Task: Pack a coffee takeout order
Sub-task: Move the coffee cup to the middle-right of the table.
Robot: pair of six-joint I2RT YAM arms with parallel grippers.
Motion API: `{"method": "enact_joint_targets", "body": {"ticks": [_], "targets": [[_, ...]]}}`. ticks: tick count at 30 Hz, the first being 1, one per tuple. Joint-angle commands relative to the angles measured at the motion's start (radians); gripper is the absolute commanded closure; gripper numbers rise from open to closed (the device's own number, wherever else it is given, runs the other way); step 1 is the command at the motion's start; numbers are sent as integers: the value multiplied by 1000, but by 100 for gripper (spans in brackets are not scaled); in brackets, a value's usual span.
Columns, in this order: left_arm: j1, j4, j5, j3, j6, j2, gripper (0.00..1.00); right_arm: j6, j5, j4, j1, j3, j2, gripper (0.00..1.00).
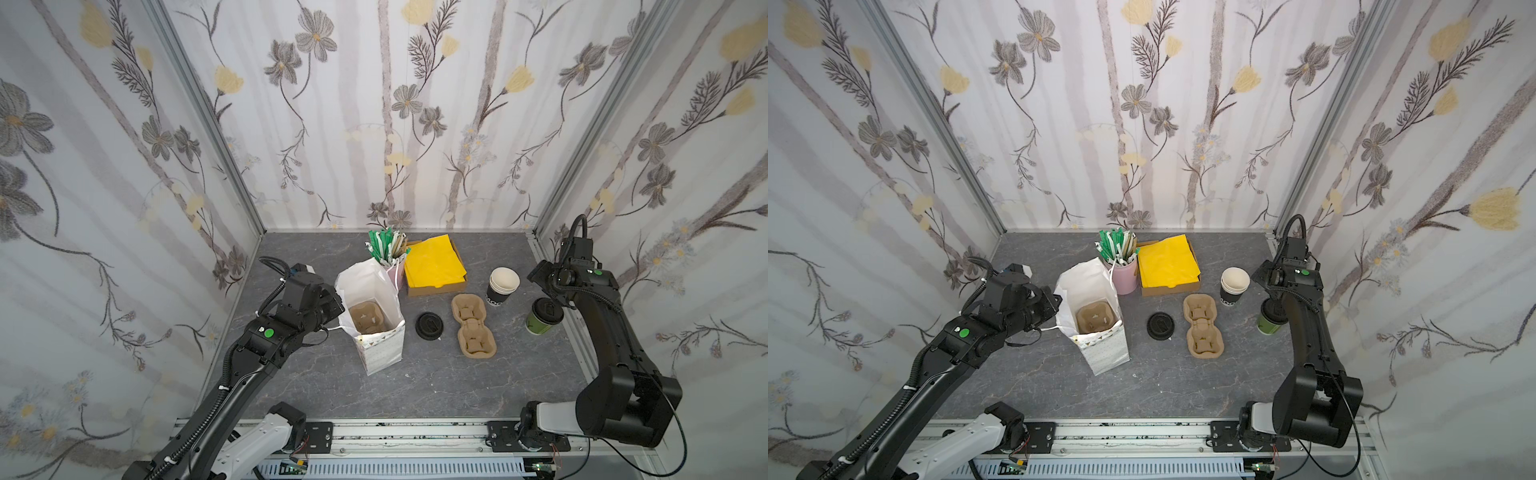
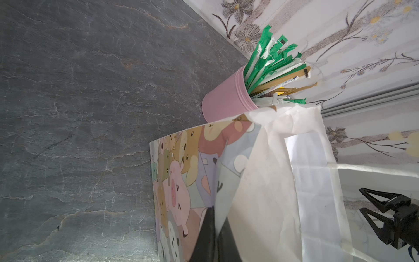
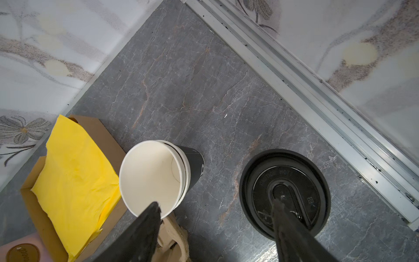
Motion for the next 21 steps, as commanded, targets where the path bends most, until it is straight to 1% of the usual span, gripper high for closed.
{"method": "enact_joint_targets", "body": {"ticks": [1, 5, 6, 7, 8, 10, 12, 14, 17, 21], "targets": [[3, 6, -23, 4, 5, 14, 99, -24, -18, 1, 3, -16, -28, 25], [6, 6, -36, 6, 51, 48, 99, -68, -16, 4, 4, -56, -66, 27], [6, 6, -38, 7, 53, 53, 99, -82, -42, -1, 4, -58, -64, 26], [7, 6, -37, 10, 52, 59, 99, -98, -65, -21, 5, -47, -57, 29], [7, 8, -35, 10, 51, 63, 99, -105, -62, -39, 9, -36, -52, 29], [7, 10, -25, 4, 42, 66, 100, -116, -17, -70, 14, -32, -51, 28], [7, 12, -10, -6, 27, 64, 100, -117, 67, -113, 7, -29, -51, 24], [7, 18, 3, -19, 18, 57, 100, -119, 108, -124, -8, -44, -60, 22], [6, 28, 33, -35, 32, 47, 100, -160, 114, -121, -39, -52, -52, 22], [6, 34, 40, -37, 34, 34, 100, -195, 113, -112, -71, -49, -25, 21]]}}
